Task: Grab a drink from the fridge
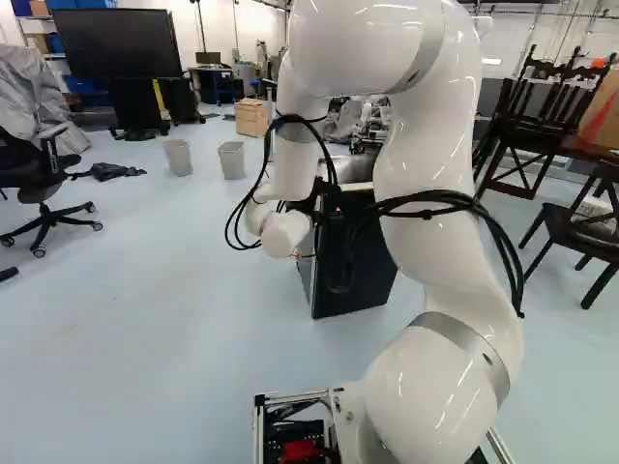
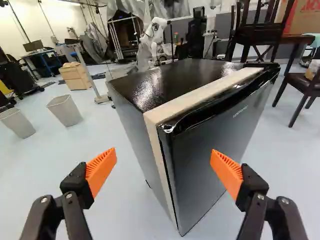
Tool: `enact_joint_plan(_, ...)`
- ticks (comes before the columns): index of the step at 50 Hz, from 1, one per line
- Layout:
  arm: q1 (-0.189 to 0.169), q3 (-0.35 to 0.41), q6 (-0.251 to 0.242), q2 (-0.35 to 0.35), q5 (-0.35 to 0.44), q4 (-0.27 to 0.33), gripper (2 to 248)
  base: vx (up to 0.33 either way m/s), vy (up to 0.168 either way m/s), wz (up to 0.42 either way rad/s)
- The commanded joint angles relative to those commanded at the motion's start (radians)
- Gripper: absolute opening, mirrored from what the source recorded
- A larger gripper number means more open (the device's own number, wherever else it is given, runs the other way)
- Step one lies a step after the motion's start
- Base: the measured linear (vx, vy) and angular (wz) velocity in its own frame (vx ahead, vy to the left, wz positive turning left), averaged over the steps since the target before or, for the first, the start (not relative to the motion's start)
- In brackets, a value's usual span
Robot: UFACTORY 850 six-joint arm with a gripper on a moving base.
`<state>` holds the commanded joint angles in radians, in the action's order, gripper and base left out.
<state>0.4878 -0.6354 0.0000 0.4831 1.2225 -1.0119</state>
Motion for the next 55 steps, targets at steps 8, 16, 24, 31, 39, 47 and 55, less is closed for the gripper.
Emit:
enact_joint_plan(8, 0.002, -0.016, 0.0, 0.01, 0.0, -0.019, 247, 0.0, 0.0, 0.0)
enact_joint_plan(16, 0.003, -0.031, 0.0, 0.021, 0.0, -0.037, 247, 0.0, 0.0, 0.0)
enact_joint_plan(24, 0.004, -0.047, 0.0, 0.031, 0.0, -0.058, 247, 0.0, 0.0, 0.0)
enact_joint_plan(31, 0.005, -0.061, 0.0, 0.04, 0.0, -0.078, 247, 0.0, 0.0, 0.0)
enact_joint_plan(39, 0.005, -0.077, 0.0, 0.051, 0.0, -0.103, 247, 0.0, 0.0, 0.0)
enact_joint_plan(47, 0.005, -0.093, 0.0, 0.061, 0.0, -0.129, 247, 0.0, 0.0, 0.0)
enact_joint_plan(55, 0.005, -0.105, 0.0, 0.068, 0.0, -0.155, 247, 0.0, 0.0, 0.0)
